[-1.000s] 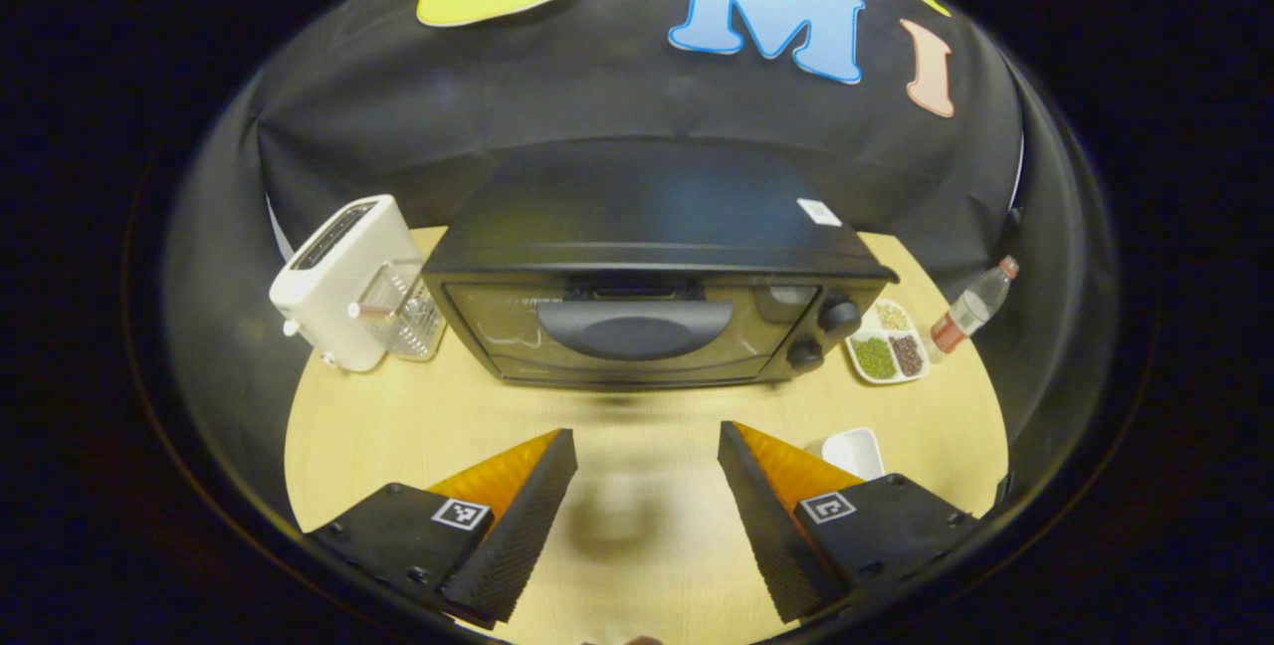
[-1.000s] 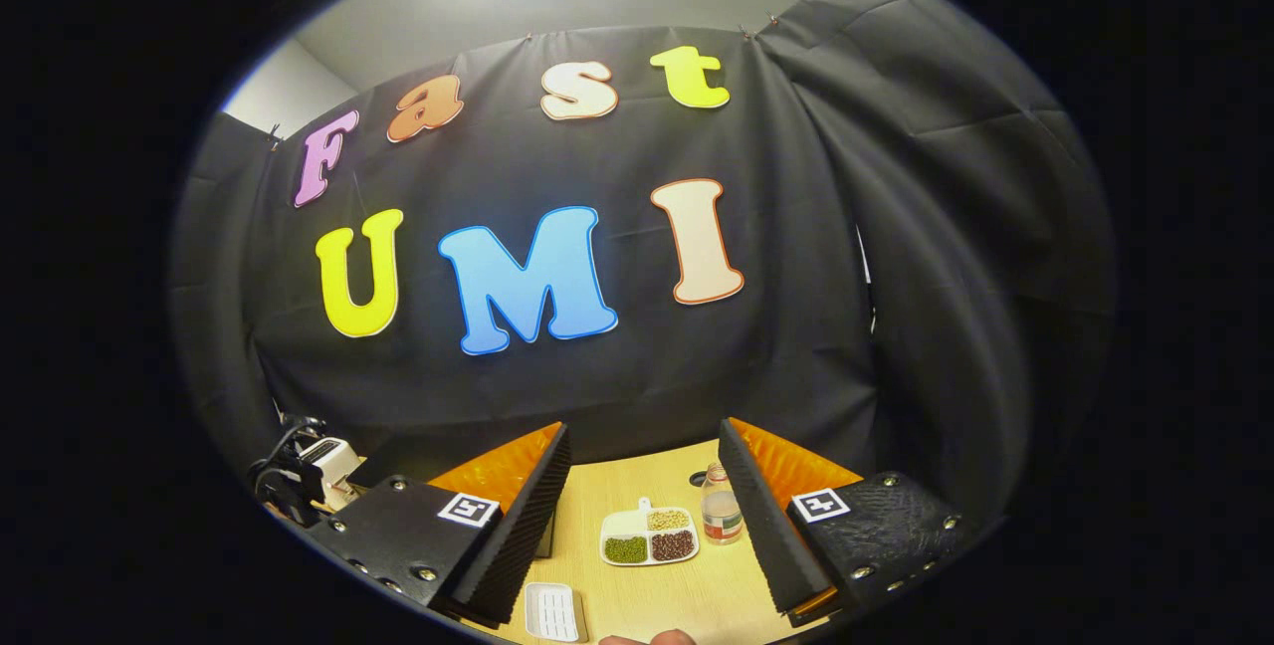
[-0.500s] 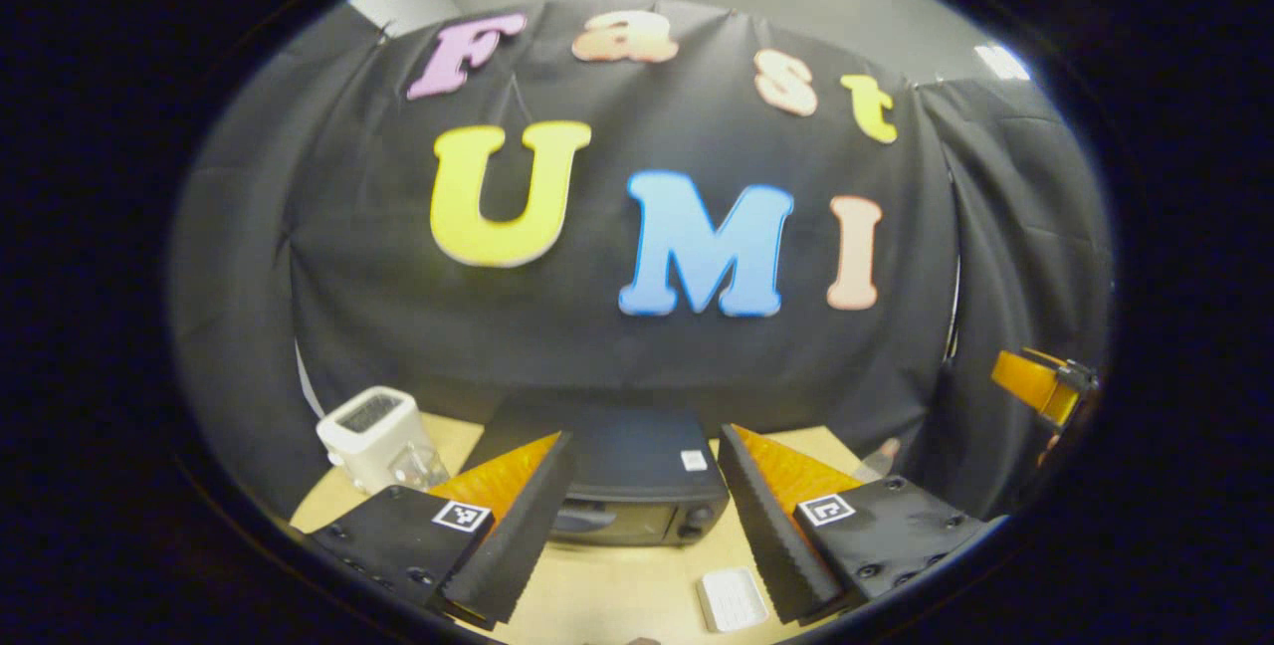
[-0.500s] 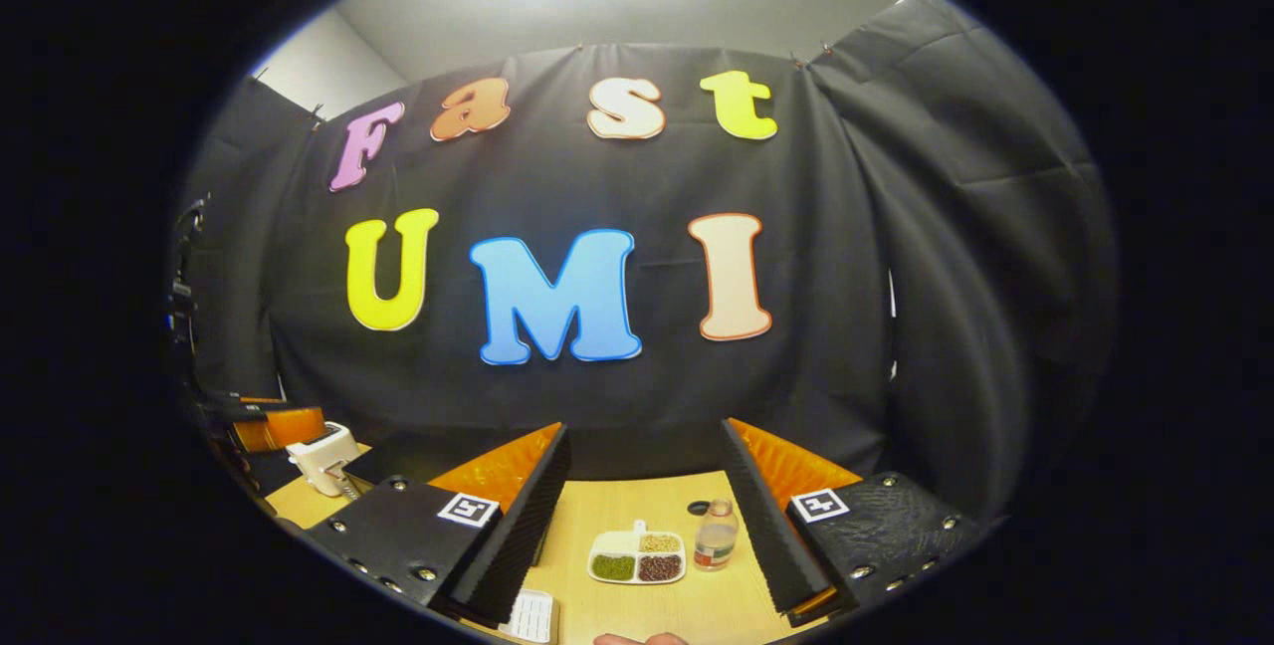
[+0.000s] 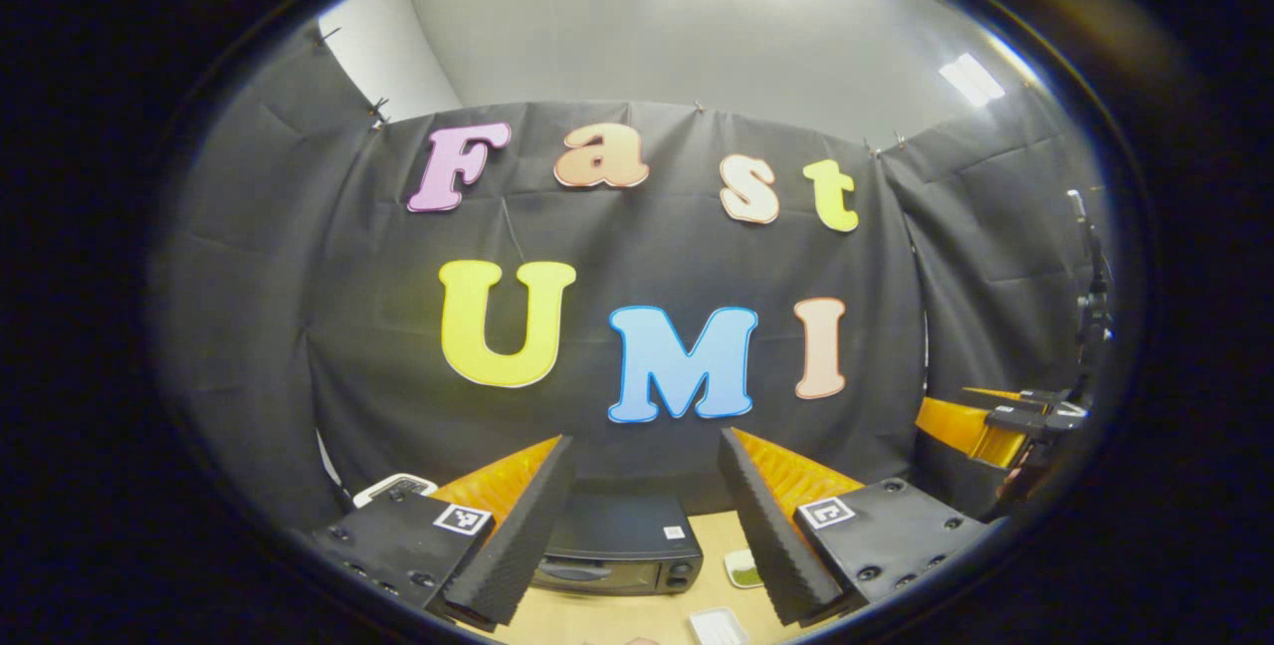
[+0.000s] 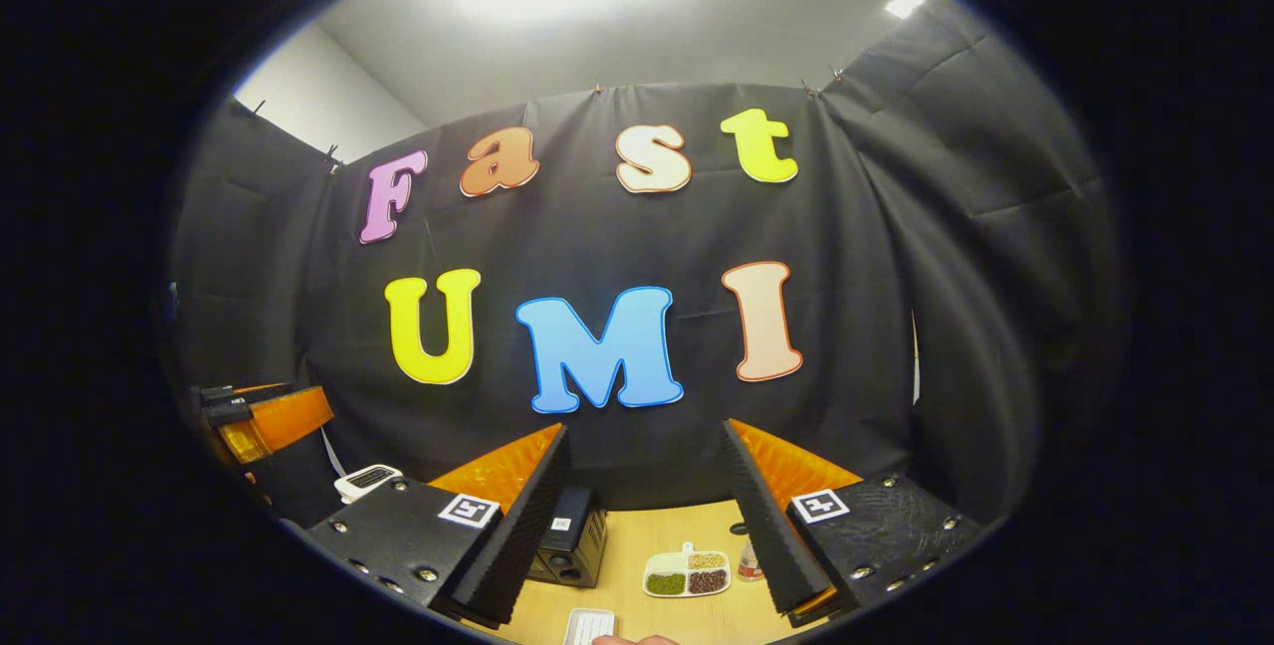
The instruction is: Open the electric oven with the left hand, put the food in, and close the electric oven.
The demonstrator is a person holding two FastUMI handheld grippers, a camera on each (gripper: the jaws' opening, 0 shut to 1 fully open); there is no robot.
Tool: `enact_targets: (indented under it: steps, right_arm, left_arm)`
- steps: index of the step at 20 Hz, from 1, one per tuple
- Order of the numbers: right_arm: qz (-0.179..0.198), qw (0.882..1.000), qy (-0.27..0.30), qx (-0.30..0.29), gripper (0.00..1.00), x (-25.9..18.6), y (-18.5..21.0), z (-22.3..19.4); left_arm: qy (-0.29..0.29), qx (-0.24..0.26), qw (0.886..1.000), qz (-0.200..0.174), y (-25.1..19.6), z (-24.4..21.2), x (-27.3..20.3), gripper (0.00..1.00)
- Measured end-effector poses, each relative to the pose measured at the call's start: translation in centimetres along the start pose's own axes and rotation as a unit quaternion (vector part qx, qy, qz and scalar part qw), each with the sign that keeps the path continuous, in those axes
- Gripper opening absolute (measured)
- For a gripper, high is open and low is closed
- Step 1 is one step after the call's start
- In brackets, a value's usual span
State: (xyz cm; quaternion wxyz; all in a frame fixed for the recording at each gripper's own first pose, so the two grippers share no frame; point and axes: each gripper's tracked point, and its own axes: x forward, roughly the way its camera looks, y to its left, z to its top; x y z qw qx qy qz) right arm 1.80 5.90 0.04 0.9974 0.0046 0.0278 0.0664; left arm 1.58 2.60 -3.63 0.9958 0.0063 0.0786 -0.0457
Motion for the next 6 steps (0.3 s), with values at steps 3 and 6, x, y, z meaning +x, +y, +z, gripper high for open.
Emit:
enact_targets:
  steps: [3,6]
  right_arm:
    - [-0.001,1.0,-0.007,-0.001,0.92,-1.6,1.6,1.0]
    - [-0.003,1.0,-0.011,0.008,0.92,-3.3,3.3,1.8]
  left_arm:
    - [-0.003,0.007,1.0,-0.004,1.3,0.6,-1.5,1.0]
    - [-0.012,0.006,1.0,-0.011,2.8,1.1,-3.1,1.0]
